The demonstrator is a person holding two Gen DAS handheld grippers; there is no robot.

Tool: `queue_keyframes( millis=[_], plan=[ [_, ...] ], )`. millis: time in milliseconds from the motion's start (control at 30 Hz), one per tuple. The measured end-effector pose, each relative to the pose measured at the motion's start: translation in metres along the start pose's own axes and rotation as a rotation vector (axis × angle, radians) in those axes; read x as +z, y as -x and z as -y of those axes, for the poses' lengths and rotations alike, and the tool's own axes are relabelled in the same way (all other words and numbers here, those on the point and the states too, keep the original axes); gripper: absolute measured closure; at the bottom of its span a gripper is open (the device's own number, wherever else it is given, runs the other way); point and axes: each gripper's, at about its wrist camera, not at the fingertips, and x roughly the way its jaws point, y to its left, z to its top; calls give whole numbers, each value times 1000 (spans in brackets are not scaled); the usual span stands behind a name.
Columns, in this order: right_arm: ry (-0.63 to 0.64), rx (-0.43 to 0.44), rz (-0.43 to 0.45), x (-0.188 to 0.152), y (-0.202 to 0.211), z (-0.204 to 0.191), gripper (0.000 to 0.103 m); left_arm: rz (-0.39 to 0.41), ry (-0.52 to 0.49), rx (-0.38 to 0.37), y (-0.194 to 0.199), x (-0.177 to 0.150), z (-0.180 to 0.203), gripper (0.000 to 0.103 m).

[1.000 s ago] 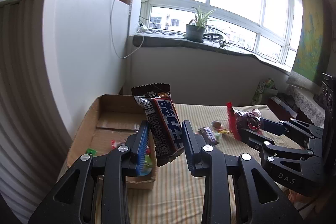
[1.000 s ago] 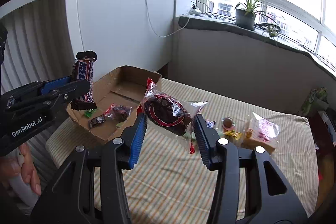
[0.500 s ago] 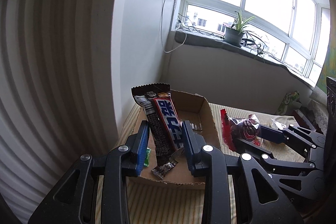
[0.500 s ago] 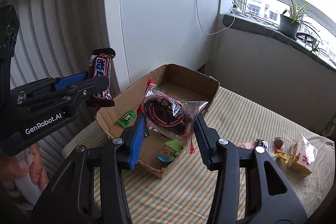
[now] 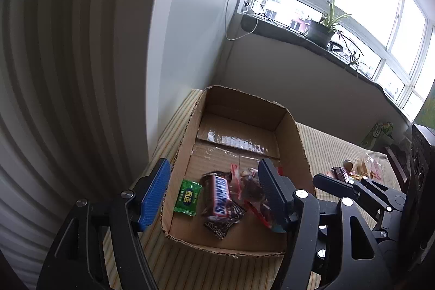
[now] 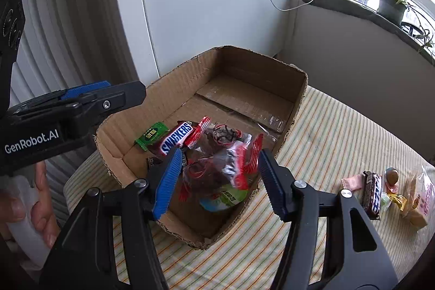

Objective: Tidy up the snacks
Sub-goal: 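Carry the chocolate bar and red pastry to the box and open both tools, then move both tools back from the box toward the remaining snacks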

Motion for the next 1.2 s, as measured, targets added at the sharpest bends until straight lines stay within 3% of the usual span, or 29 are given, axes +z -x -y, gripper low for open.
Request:
queue_keyframes(
  millis=[400, 733, 967, 1200],
  plan=[
    [-9, -30, 47, -1, 25, -8, 41, 20, 37, 23, 13, 1, -9, 35],
    [-33, -32, 73, -5, 41, 4, 41, 39, 10, 37, 22, 7, 6, 34],
    [-101, -55, 95, -24, 61, 45, 41, 31, -38, 26, 16, 8, 41, 34],
    [-210, -127, 109, -58, 94, 109, 35, 9, -125, -27, 1, 3, 105, 34]
  ],
)
